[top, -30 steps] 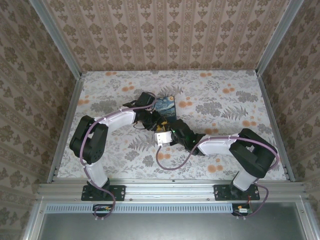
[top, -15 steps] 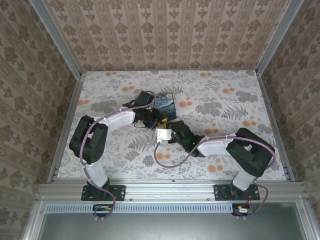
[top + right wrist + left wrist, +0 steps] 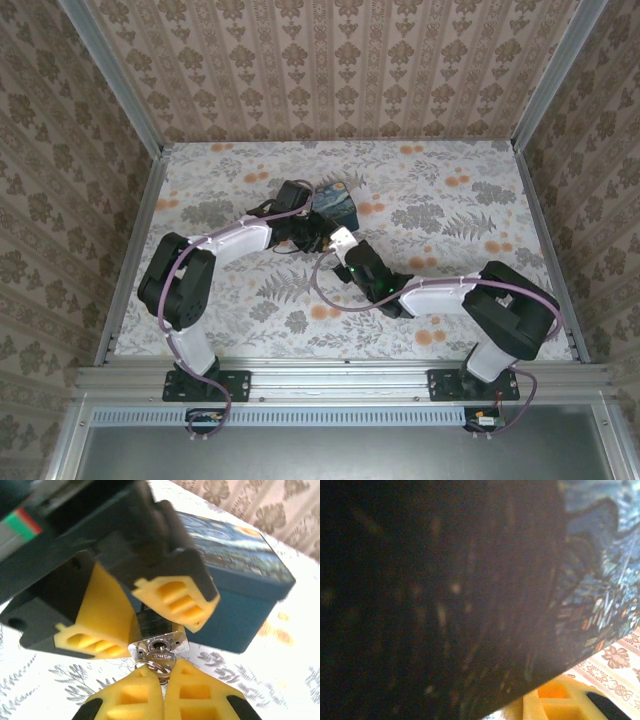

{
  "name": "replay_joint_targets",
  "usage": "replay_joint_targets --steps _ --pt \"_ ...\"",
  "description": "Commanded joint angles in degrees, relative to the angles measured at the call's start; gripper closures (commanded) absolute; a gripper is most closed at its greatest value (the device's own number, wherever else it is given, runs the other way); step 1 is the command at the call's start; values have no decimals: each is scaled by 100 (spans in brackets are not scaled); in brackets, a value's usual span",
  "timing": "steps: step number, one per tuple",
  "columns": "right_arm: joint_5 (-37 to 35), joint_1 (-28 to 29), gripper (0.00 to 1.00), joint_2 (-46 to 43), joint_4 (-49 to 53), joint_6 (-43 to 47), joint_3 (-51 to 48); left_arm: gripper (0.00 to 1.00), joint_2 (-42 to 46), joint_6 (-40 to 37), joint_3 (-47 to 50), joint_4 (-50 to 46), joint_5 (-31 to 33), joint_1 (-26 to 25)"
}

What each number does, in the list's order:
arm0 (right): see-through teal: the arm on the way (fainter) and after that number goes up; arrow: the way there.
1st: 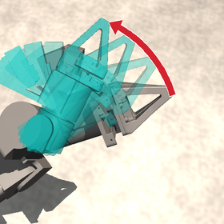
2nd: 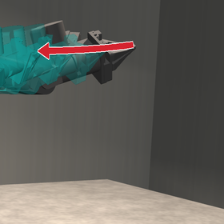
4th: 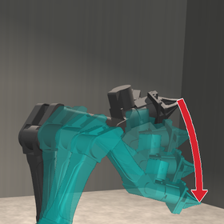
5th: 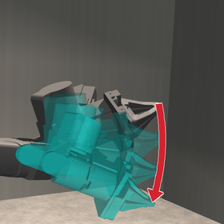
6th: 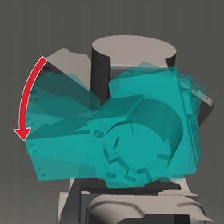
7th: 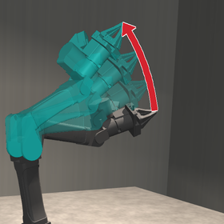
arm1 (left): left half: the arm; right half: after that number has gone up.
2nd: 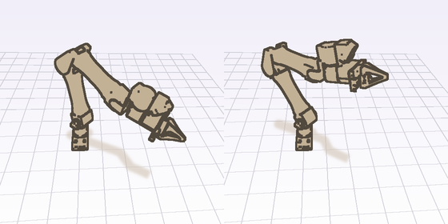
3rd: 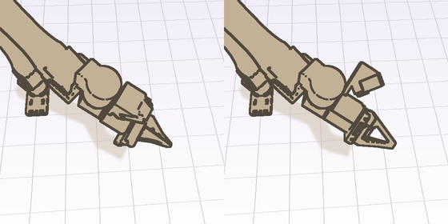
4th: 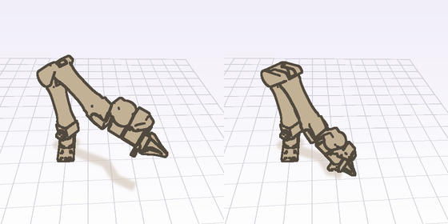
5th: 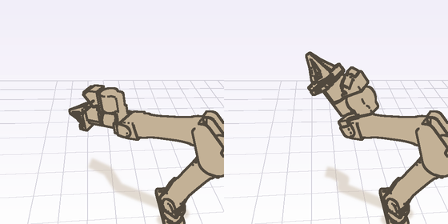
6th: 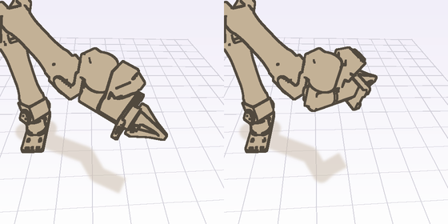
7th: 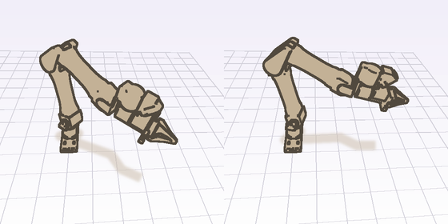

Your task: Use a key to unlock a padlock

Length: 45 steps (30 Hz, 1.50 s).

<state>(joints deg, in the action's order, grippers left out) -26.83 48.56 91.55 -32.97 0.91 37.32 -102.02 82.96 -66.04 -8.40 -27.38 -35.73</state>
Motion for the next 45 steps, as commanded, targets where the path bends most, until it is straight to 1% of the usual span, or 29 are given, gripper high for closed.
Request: replay_joint_targets --steps 1,2,5,10,13,14,17,20,22,24,28,30,32,33,36,38,41,45 --pt "-832 -129 100 -294 -220 -2346 -97 100 200 142 -54 -171 -188 -89" --pt "-899 -147 100 -325 -203 -2851 -138 100 199 165 -59 -162 -158 -108" --pt "-947 -217 100 -362 -387 -3940 -296 100 186 235 -4 -68 -93 -150" --pt "-881 -302 100 -465 -409 -5261 -409 100 113 272 73 29 -91 -197" --pt "-790 -366 100 -576 -196 -6114 -460 100 68 297 109 82 -76 -204" --pt "-693 -418 100 -611 -181 -6457 -514 100 53 282 100 76 -65 -207" --pt "-185 -539 100 -692 -316 -6880 -546 100 33 170 41 -52 -14 -216" --pt "298 -622 100 -879 -147 -6895 -585 100 55 51 25 -203 43 -190" --pt "571 -691 95 -1091 40 -6900 -706 100 83 20 64 -199 82 -148" --pt "714 -748 85 -1447 304 -6857 -879 100 103 -19 72 -203 101 -121" --pt "984 -904 72 -2126 881 -6111 -1076 100 128 -110 40 -266 110 -102" --pt "1518 -983 65 -2216 751 -5323 -1054 100 121 -128 22 -274 104 -102" --pt "2311 -988 58 -2094 557 -4411 -946 100 112 -137 12 -282 101 -110" --pt "2546 -997 56 -1998 585 -4181 -876 100 112 -140 11 -285 93 -110" --pt "2922 -1007 50 -1537 591 -3950 -631 100 120 -149 4 -321 92 -106" --pt "2951 -1007 49 -1142 449 -4102 -495 100 136 -144 3 -336 109 -110" --pt "2843 -1007 42 -582 -63 -4427 -424 100 147 -148 7 -346 137 -110" --pt "2809 -992 40 -113 -264 -4625 -137 100 118 -140 -3 -346 139 -110"
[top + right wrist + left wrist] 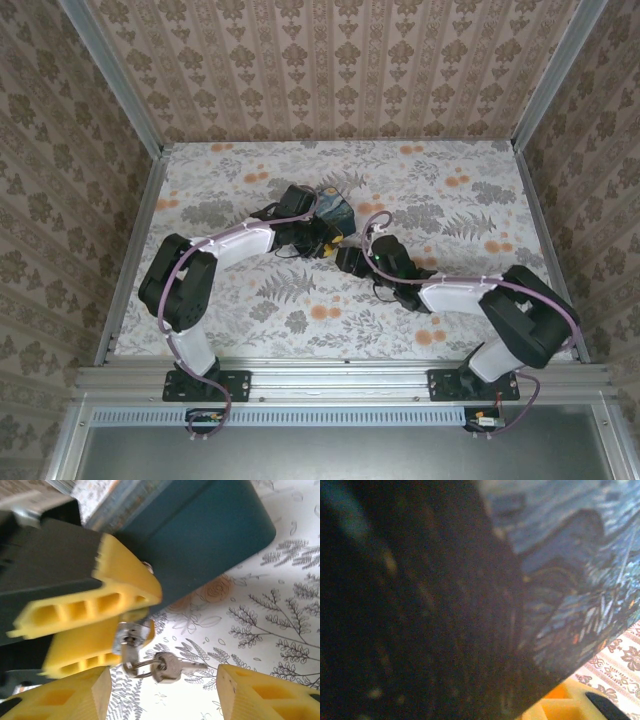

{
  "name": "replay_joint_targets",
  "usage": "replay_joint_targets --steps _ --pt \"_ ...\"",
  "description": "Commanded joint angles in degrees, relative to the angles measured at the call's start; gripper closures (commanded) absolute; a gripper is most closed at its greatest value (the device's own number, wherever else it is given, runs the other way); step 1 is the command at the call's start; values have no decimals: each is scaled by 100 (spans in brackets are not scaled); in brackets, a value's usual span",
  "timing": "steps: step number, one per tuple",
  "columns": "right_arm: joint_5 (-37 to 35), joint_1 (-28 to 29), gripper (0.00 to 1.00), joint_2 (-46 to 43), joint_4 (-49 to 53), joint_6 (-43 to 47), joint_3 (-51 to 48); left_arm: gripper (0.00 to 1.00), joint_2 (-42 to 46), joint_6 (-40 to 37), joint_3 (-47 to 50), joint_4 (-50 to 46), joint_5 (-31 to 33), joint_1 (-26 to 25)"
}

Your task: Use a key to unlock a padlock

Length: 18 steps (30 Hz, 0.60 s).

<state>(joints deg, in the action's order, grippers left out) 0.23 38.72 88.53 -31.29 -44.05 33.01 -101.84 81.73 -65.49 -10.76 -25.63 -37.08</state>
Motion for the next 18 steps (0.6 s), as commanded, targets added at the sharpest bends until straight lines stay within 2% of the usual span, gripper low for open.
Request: replay_joint_targets --steps 1,6,10,18 --pt "69 4 40 267 -526 -138 323 100 103 -17 -67 -110 -39 30" --pt "-461 2 50 401 -793 -332 266 100 103 -17 -60 -98 -43 17" --pt "-608 8 58 599 -1053 -668 271 100 57 88 -53 4 -86 5" --pt "-904 76 60 1224 -2074 -1440 230 100 24 554 34 450 -245 -80"
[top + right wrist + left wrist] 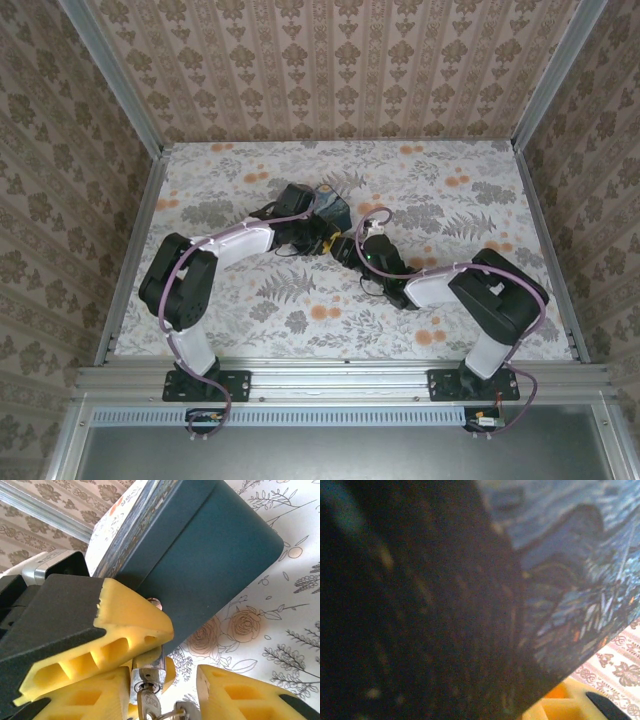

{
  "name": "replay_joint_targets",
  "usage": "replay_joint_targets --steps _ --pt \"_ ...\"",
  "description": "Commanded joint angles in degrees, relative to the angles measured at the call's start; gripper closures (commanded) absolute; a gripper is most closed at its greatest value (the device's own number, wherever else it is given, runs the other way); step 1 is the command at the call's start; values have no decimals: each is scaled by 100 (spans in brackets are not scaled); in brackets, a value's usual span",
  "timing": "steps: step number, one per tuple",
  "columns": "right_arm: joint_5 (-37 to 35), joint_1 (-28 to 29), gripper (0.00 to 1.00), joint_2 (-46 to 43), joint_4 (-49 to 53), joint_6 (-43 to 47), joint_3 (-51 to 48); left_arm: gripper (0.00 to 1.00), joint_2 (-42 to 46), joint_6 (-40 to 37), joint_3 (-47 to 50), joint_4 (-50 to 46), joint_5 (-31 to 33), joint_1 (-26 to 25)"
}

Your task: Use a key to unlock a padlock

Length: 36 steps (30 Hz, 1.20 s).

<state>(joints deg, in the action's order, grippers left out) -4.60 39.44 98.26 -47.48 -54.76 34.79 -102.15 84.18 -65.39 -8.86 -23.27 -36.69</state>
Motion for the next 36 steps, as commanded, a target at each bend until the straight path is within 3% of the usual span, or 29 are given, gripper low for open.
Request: replay_joint_targets --steps 1,7,10,11,13,15,25,31,36 --pt "-491 25 63 311 -567 -422 46 100 61 317 10 262 -481 -119" --pt "-680 37 89 484 -1193 -719 -122 100 148 297 -36 205 -457 -146" --pt "-680 15 97 398 -1308 -657 -241 100 252 186 38 43 -368 -116" --pt "-674 13 98 331 -1220 -602 -257 100 285 133 65 -29 -348 -102" --pt "-638 -5 98 170 -878 -416 -252 87 397 43 151 -154 -295 -60" --pt "-611 -49 98 111 -716 -277 -287 84 537 -10 283 -234 -224 -32" --pt "-358 -301 98 376 -1051 -279 -481 46 1251 -391 440 -879 127 153" --pt "-147 -356 99 353 -1270 -164 -507 42 1546 -722 429 -1268 329 301" --pt "471 -578 99 -103 -1203 107 -634 36 1578 -2197 -99 -2294 968 608"
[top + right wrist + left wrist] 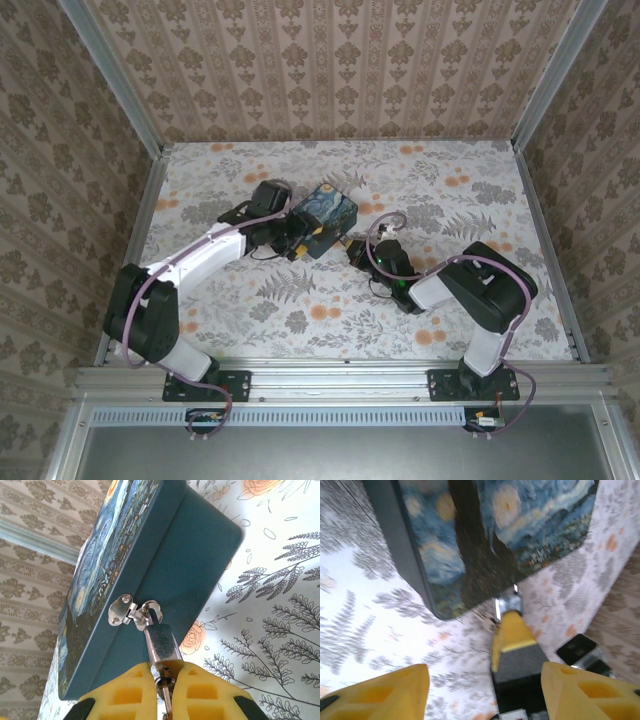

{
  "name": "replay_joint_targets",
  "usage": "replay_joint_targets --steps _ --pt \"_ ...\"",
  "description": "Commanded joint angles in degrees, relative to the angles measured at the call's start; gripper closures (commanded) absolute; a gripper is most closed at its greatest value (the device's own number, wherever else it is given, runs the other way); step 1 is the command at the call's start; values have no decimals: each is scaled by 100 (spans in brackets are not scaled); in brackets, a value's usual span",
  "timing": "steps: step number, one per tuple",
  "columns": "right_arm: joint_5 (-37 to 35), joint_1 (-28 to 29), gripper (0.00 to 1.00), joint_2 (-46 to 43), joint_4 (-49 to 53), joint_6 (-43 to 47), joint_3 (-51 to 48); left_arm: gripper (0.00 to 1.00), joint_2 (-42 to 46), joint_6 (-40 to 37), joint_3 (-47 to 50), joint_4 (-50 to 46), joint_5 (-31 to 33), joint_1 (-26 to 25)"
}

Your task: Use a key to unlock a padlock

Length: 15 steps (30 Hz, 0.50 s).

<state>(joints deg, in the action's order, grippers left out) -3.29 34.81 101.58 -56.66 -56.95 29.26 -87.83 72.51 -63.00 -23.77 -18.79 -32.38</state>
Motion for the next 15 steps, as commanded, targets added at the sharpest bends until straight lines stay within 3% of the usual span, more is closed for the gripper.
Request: replay_joint_targets --steps 1,4,9,15 --pt "486 -175 99 -582 -153 401 -95 33 149 -1325 -419 -1060 779 253" --pt "1123 -392 98 -917 225 683 -53 29 116 -2143 -503 -1163 1046 552" --pt "2887 -897 98 -1176 986 1141 346 26 -171 -3339 -961 -1474 1478 738" --pt "4095 -1053 98 -1823 2562 2681 876 24 -253 -3796 -1256 -1559 1433 833"
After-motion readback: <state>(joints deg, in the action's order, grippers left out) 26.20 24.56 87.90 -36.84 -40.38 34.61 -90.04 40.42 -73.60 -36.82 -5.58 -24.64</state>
